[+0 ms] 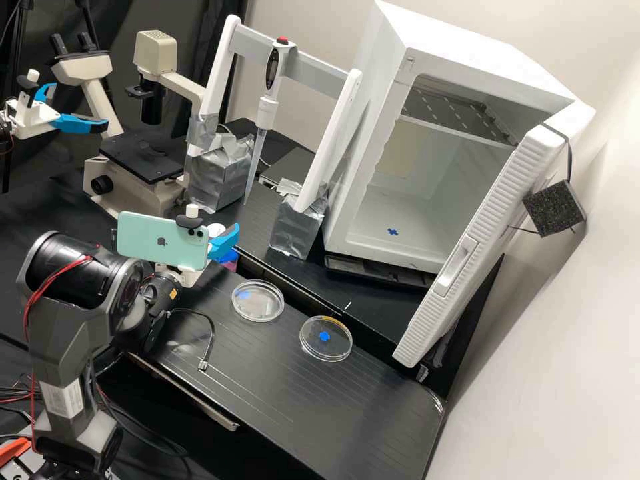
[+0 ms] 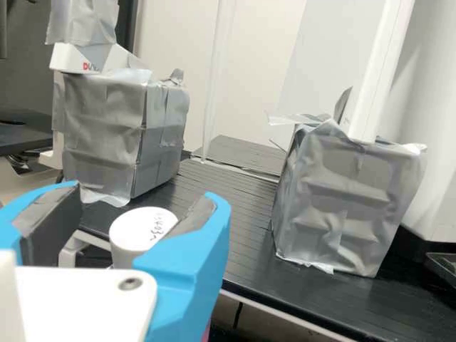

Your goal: Open the bottle

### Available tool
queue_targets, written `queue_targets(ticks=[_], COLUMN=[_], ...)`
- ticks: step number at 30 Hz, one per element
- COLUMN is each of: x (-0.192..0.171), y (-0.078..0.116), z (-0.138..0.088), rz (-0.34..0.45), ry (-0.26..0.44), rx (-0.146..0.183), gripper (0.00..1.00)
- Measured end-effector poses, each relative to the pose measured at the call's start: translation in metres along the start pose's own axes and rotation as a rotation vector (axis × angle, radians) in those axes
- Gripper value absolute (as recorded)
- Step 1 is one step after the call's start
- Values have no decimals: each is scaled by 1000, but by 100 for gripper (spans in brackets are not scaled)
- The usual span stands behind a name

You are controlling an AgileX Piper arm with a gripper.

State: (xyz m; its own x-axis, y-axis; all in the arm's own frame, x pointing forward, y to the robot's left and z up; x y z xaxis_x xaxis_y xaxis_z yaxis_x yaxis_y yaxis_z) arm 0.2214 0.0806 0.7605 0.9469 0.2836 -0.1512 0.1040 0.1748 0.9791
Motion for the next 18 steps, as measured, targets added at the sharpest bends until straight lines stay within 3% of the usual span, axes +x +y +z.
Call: queue_targets(ticks=[18], x=[2], y=[3], z=[7], rz=[12], ry=[-28], rx=[-6], gripper=[0])
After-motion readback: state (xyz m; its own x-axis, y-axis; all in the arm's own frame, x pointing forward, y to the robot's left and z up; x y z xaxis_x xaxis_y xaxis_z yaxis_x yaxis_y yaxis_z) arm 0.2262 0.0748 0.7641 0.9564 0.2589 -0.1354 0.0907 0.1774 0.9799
